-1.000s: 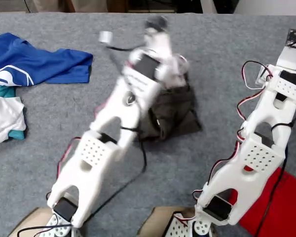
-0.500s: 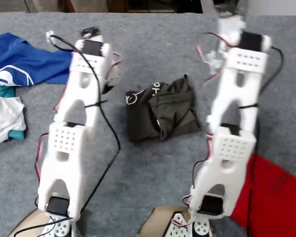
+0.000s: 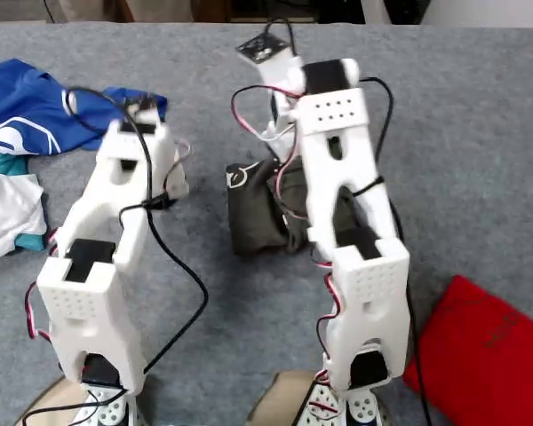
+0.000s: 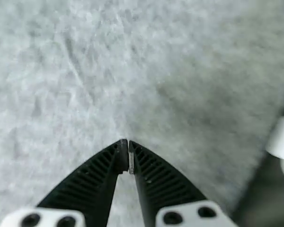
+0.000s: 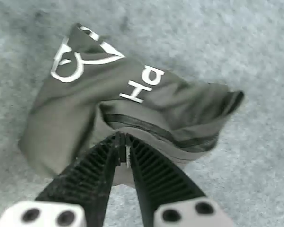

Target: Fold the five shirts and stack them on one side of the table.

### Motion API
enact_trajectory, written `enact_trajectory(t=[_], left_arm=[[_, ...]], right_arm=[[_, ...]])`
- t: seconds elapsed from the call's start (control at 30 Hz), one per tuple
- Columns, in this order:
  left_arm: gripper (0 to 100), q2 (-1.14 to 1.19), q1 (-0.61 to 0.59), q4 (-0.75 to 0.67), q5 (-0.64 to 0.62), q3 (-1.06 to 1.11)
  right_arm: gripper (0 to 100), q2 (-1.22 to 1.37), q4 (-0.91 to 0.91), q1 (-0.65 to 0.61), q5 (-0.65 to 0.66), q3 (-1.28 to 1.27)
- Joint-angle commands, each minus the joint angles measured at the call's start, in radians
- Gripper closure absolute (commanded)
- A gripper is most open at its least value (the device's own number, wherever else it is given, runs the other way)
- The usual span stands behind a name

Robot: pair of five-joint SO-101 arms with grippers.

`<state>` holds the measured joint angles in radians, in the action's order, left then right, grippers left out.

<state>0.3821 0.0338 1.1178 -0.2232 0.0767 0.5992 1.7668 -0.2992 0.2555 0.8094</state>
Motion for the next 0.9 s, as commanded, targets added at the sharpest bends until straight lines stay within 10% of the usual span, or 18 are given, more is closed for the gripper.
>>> enact_trajectory(t=[0.0, 0.87], left_arm=[[98, -0.082, -0.021, -0.133, 0.009, 0.072], [98, -0.082, -0.052, -0.176, 0.009, 0.072]], right_arm=[[99.3, -0.028, 0.005, -0.053, -0.025, -0.001], [99.3, 0.005, 0.015, 0.234, 0.072, -0.317]])
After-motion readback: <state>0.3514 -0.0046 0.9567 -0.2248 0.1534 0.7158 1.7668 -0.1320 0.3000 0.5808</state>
